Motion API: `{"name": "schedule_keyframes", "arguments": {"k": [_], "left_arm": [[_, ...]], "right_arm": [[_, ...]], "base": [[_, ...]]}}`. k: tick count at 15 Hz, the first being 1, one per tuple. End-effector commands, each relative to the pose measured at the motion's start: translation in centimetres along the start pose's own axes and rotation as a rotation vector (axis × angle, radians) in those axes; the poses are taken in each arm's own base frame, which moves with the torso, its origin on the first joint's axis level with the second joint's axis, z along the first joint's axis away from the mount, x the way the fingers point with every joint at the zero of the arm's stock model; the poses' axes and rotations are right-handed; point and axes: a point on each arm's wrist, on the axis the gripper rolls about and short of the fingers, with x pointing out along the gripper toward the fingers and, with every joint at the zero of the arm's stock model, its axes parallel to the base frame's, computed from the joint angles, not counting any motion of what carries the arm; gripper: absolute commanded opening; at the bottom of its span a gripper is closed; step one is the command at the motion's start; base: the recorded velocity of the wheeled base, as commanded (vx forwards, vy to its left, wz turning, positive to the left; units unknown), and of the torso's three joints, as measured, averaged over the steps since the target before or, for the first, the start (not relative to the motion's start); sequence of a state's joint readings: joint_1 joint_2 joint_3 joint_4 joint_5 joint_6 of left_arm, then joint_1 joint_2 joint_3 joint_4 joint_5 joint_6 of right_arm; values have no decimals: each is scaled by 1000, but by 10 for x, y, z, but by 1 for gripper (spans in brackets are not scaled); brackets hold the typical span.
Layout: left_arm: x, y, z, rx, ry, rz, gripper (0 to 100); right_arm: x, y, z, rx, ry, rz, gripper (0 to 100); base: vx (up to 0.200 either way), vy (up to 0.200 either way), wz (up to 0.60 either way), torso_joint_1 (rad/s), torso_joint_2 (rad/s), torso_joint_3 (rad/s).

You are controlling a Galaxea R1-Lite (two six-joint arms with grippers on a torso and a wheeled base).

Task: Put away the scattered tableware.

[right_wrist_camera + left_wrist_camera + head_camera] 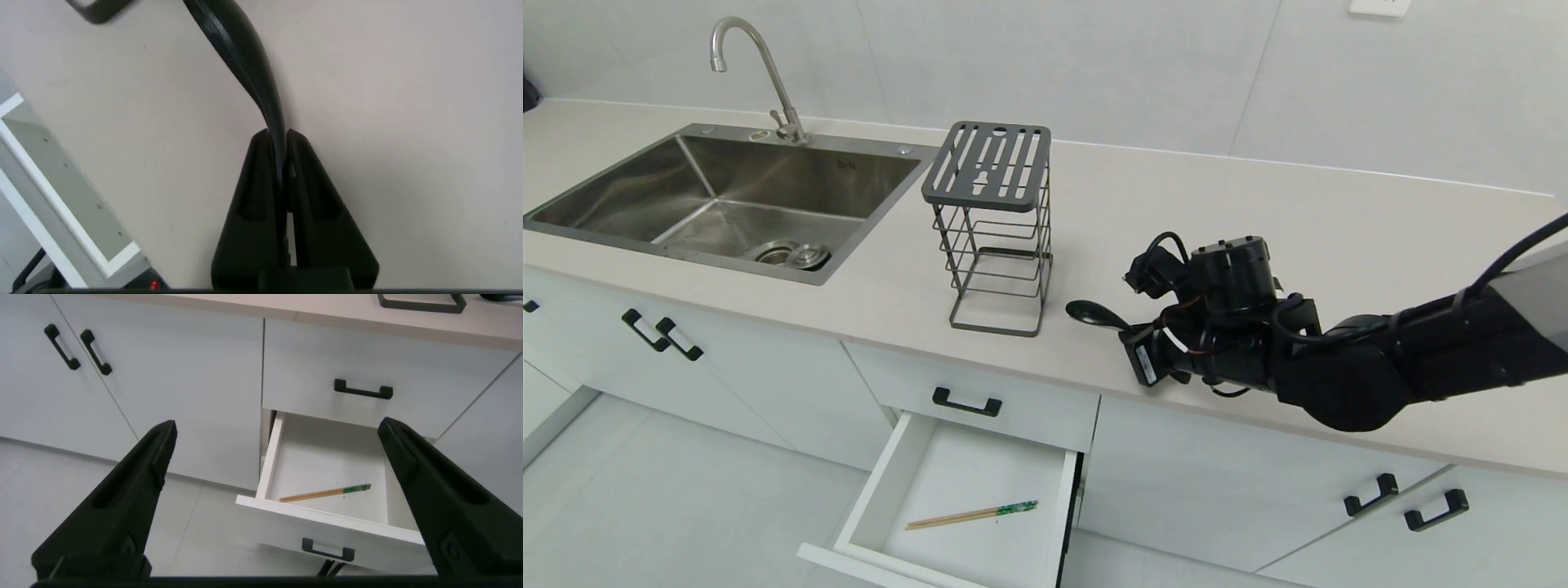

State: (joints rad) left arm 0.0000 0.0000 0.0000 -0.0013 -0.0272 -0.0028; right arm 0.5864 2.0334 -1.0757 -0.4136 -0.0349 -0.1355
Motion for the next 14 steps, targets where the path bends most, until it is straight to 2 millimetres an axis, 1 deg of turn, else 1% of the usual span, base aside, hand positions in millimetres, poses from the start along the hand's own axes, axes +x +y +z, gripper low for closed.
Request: {"name": "schedule_keyframes", "arguments": {"k": [1,2,6,9,14], "left_arm": [[0,0,0,0,1,0,100],[0,0,0,0,1,0,100],[0,0,0,0,1,0,100],[0,0,0,0,1,0,100],[0,0,0,0,1,0,100]], "right_arm": [[-14,-1,4,-4,-25,-3,0],[-15,0,3,-9,-23,-1,0],[-32,2,0,-35,-36,2,0],[-45,7,-3,-43,-35,15,0],[-74,11,-15,-50,-39,28,0]], "base": [[0,0,0,0,0,0],[0,0,0,0,0,0],[0,0,0,0,0,0],[0,0,0,0,0,0],[0,0,0,0,0,0]]}}
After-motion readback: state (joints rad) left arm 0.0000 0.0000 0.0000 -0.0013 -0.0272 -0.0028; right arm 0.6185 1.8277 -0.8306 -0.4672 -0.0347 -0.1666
